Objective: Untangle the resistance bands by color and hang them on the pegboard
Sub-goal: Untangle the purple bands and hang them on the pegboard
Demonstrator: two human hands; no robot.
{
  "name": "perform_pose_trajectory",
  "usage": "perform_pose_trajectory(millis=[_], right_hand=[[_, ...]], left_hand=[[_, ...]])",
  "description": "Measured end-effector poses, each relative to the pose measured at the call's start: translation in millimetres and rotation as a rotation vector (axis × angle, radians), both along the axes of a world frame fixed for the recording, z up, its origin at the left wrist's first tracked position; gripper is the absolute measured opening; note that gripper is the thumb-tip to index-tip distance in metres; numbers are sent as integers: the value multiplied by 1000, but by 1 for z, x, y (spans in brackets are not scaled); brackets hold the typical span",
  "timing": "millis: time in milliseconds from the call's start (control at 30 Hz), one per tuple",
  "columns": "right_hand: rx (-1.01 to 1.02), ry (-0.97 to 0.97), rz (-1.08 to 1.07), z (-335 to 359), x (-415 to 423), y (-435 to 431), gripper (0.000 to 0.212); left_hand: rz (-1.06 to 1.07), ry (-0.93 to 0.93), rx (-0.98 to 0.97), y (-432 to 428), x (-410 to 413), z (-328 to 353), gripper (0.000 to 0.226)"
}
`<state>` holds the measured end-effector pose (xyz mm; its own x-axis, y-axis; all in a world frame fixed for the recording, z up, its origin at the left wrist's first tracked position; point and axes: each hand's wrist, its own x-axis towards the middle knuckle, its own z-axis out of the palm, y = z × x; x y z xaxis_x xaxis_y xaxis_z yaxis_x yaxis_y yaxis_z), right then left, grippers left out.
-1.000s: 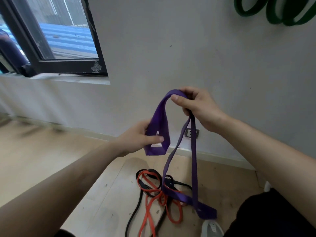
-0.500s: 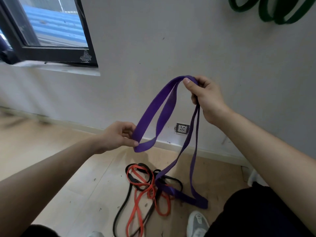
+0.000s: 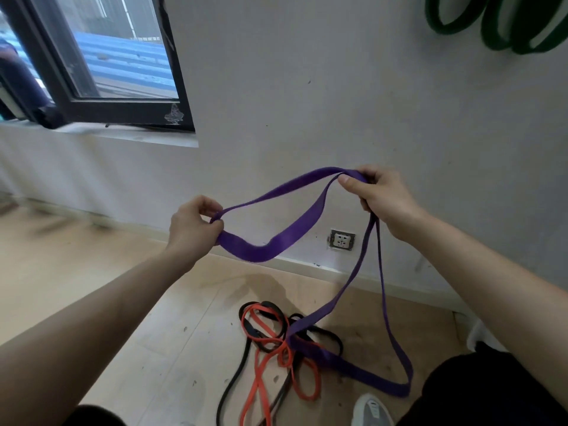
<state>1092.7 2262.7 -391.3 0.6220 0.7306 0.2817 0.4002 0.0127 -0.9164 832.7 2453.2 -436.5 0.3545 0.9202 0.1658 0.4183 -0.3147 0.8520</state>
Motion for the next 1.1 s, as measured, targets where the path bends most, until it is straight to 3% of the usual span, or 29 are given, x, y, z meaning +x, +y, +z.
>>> perform_pose_trajectory(millis=[100, 233, 400, 600, 733, 867, 933, 1033, 1100], right_hand=[[-84, 6, 4, -3, 2, -1, 28], [-111, 14, 15, -4, 1, -1, 34], [-89, -5, 119, -2, -5, 1, 21], [-180, -125, 321, -2, -26, 3, 15], [-256, -193, 384, -5, -34, 6, 16], [-310, -252, 434, -5, -37, 6, 22], [-325, -271, 457, -5, -38, 6, 25], [-356, -299, 493, -4, -41, 5, 29], [-375, -289, 522, -2, -43, 3, 30]], left_hand=[[-25, 132, 51, 7, -7, -4, 35], [-315, 418, 72, 7, -13, -8, 30], [-589, 631, -81, 7, -17, -13, 46], [-561, 456, 0, -10, -3, 0, 62], [-614, 253, -9, -37, 11, 13, 66], [-737, 198, -52, -61, 26, 20, 80], [-809, 200, -42, -66, 31, 18, 69], [-828, 140, -50, -68, 31, 16, 34], [-789, 84, -79, -64, 29, 18, 29]])
